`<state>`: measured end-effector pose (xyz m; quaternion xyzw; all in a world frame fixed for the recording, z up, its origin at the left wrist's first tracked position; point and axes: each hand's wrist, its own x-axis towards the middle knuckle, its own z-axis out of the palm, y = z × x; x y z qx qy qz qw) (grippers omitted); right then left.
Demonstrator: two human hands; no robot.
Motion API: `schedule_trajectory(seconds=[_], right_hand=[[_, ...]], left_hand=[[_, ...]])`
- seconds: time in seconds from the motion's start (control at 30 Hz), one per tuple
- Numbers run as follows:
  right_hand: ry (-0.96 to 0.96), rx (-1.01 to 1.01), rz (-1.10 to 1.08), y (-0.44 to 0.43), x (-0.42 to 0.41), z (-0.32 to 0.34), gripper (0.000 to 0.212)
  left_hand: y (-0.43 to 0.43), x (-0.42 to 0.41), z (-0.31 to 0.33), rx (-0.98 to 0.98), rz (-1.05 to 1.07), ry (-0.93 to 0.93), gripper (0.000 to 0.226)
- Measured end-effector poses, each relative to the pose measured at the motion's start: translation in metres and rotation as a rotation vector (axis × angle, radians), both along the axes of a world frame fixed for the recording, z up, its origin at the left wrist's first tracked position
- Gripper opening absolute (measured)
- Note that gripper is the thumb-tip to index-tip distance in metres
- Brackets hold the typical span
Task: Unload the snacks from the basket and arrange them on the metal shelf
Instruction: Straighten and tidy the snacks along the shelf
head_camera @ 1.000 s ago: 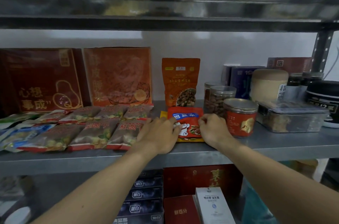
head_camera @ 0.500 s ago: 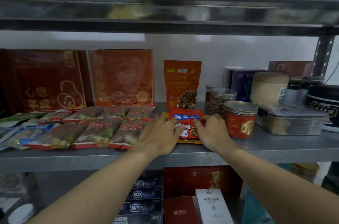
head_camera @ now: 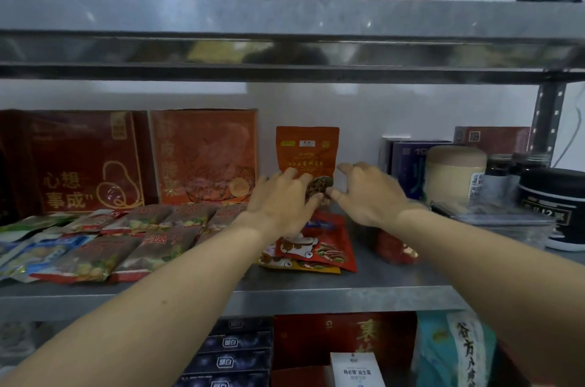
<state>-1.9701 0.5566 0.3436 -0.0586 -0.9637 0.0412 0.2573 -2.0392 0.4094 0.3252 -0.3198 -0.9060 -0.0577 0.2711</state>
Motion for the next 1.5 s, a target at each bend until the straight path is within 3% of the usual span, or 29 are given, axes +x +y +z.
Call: schedule_trajectory(seconds=[0.23,0.4,0.53,0.7,0.8,1.0,1.1,1.17,1.5], right_hand=[[-0.100,0.240,-0.071,0.034,-0.019,0.007,0.062],[-0.120,0.269,-0.092,0.046,-0.040,0.007,0.068],[-0.135,0.174,-0.148,0.058,-0.060,0.014,0.069],[-0.123,-0.182,-0.171,0.074,-0.086,0.025,0.067],[-0.168,-0.279,-0.201,0.084,-0.103,0.031,0.064],[-0.276,-0.420,-0.229,0.108,-0.124,0.033,0.054],[-0.283,-0.526,-0.206,0.122,-0.131,0.027,0.037],[-0.268,-0.557,-0.201,0.125,-0.133,0.026,0.030],[-0.295,-0.508,-0.157,0.120,-0.135,0.027,0.039]], left_hand=[[0.024,-0.014,0.006,-0.047,0.055,0.053,0.052],[0.034,-0.040,0.006,-0.059,0.052,0.088,0.053],[0.047,-0.066,0.013,-0.076,-0.004,0.051,0.052],[0.070,-0.100,0.021,-0.034,-0.177,-0.079,0.049],[0.082,-0.114,0.026,-0.047,-0.273,-0.133,0.051],[0.109,-0.140,0.027,-0.045,-0.333,-0.204,0.049],[0.119,-0.149,0.024,-0.074,-0.417,-0.286,0.046],[0.123,-0.154,0.023,-0.089,-0.459,-0.313,0.043],[0.119,-0.162,0.023,-0.044,-0.441,-0.276,0.036]])
